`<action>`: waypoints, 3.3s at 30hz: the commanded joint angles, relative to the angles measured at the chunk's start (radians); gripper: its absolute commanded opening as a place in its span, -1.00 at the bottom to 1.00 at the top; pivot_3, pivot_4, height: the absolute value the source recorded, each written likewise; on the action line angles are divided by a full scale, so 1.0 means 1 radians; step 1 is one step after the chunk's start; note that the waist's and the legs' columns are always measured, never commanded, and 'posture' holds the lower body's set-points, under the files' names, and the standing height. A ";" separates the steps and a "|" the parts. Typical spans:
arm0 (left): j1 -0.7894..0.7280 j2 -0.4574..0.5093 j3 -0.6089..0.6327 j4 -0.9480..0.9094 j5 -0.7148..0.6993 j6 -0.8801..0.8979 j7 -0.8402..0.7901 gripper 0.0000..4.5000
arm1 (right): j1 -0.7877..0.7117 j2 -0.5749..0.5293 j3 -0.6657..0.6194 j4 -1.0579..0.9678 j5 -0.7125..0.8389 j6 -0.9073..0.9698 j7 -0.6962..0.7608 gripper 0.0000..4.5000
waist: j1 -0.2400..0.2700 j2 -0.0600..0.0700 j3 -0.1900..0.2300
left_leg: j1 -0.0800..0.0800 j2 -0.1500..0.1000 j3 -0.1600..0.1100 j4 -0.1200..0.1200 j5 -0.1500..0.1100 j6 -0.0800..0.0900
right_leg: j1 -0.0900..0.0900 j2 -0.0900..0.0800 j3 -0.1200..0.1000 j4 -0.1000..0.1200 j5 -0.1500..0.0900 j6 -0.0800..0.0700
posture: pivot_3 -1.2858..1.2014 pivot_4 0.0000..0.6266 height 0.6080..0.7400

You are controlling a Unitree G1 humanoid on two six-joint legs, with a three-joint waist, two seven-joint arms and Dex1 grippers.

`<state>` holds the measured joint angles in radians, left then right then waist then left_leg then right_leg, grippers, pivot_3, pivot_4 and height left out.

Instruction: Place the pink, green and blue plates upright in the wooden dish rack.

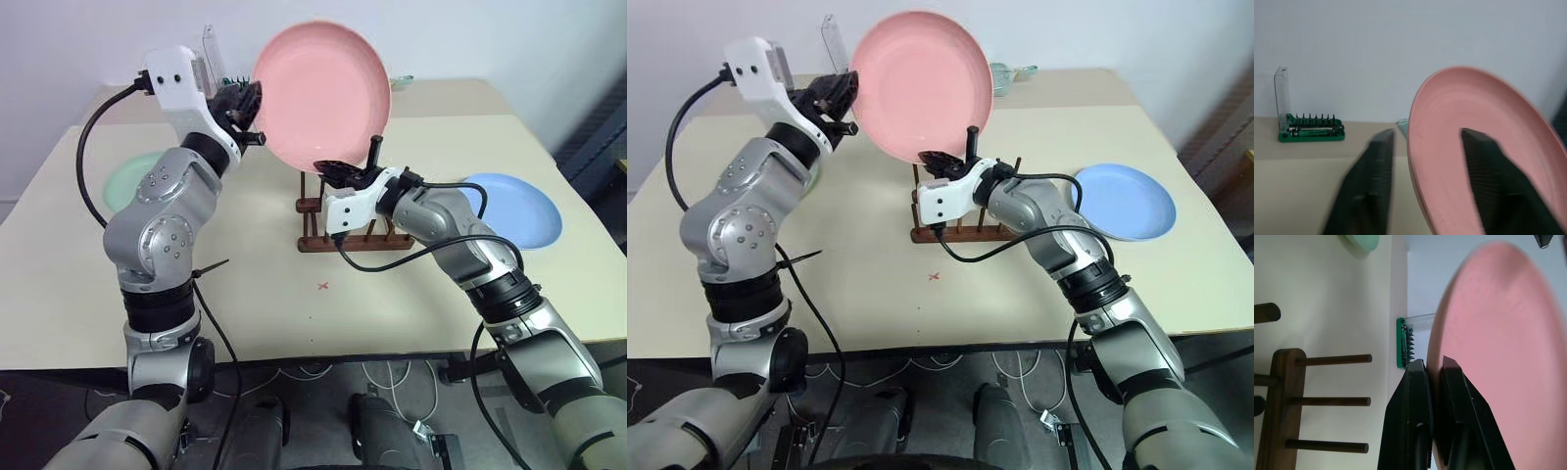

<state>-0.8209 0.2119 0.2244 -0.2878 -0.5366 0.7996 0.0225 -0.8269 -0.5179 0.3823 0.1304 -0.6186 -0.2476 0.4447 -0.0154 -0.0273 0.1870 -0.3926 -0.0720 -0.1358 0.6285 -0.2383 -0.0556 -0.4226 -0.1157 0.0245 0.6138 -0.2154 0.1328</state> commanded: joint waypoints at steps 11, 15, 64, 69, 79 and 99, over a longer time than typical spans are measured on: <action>0.293 0.290 0.019 -0.027 0.025 -0.206 -0.369 0.96 | 0.078 0.060 -0.515 -0.304 0.834 0.536 0.204 -1.00 | -0.004 0.002 0.001 | 0.001 0.001 0.000 -0.003 -0.002 0.003 | 0.000 0.000 0.001 0.000 0.000 0.000 | 0.03 -0.52 1.00; 0.376 0.308 0.015 -0.062 -0.032 -0.211 -0.496 0.96 | 0.125 0.049 -0.632 -0.399 1.123 0.784 0.234 -1.00 | 0.003 0.002 0.001 | 0.000 0.001 -0.001 -0.001 -0.003 0.005 | 0.000 0.000 0.000 0.000 0.000 -0.001 | 0.03 -0.52 1.00; 0.495 0.315 0.014 0.020 0.048 -0.260 -0.465 0.99 | 0.039 -0.124 -0.495 -0.342 1.088 0.678 0.082 0.82 | -0.004 0.009 0.003 | 0.001 0.001 0.002 -0.001 -0.004 0.007 | 0.000 0.000 0.000 0.000 0.000 -0.001 | 0.03 -0.52 1.00; 0.337 0.229 0.180 0.233 0.119 -0.161 -0.088 0.99 | 0.013 -0.119 -0.290 -0.407 0.948 0.596 0.197 0.82 | 0.001 0.008 0.003 | 0.001 0.001 0.001 0.000 -0.004 0.007 | 0.000 0.000 0.000 0.000 0.000 0.000 | 0.03 -0.52 1.00; 0.118 0.200 0.437 0.580 0.062 -0.024 0.206 0.99 | 0.069 0.018 -0.200 -0.447 0.904 0.572 0.220 0.82 | 0.005 0.005 0.002 | 0.000 0.000 -0.002 0.001 -0.003 0.005 | 0.000 0.000 -0.001 0.001 0.000 0.000 | 0.03 -0.52 1.00; -0.057 0.269 0.464 0.983 0.029 -0.196 0.144 -0.98 | 0.132 0.054 -0.198 -0.485 0.837 0.602 0.211 0.83 | -0.001 0.005 0.002 | 0.000 0.000 -0.002 0.000 -0.002 0.004 | -0.001 0.000 -0.002 0.002 0.000 0.000 | 0.03 -0.52 1.00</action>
<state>-0.8758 0.4696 0.7194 0.7408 -0.5120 0.6065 0.1923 -0.6890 -0.4704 0.2007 -0.3117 0.2224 0.3622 0.6633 -0.0162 -0.0227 0.1886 -0.3923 -0.0720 -0.1373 0.6285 -0.2406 -0.0513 -0.4234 -0.1162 0.0229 0.6158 -0.2150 0.1330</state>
